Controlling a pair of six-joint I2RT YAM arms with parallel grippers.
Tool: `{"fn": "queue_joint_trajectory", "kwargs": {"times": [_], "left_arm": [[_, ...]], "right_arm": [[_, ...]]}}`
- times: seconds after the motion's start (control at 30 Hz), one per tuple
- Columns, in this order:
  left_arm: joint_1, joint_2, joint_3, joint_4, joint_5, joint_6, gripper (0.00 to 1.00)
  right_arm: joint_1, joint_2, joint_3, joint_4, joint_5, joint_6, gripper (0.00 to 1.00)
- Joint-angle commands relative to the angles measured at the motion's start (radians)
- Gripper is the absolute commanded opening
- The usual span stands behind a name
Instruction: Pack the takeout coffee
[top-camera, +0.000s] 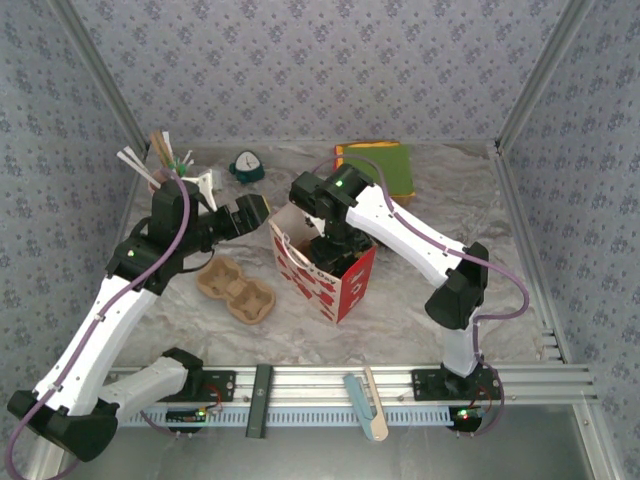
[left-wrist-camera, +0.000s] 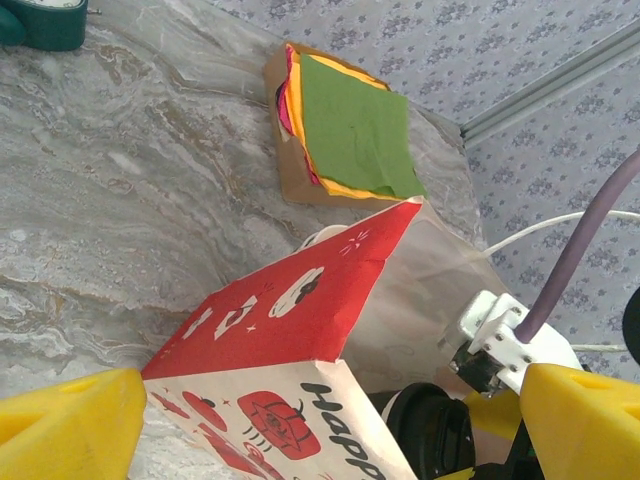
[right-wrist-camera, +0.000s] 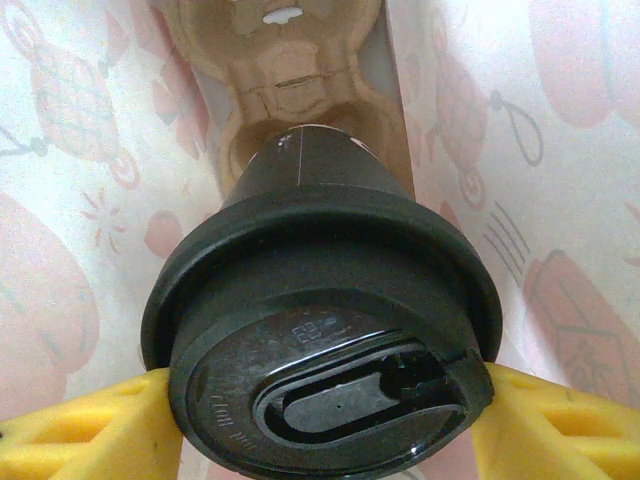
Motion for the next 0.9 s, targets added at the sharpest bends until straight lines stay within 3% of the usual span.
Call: {"fn": "queue_joint_trajectory", "kwargs": {"times": [0.0,0.87], "left_arm": [[0.007,-0.017,-0.005,0.032,0.006,-0.004,0.96],[0.008,-0.011,-0.011,0.026,0.005,-0.014,1.0]], "right_arm": [[0.005,0.01,-0.002,-0.046,0.004,0.003,0.69],[-0.004,-0.002,0.002,-0.054,-0.023,0.011,0.69]]}}
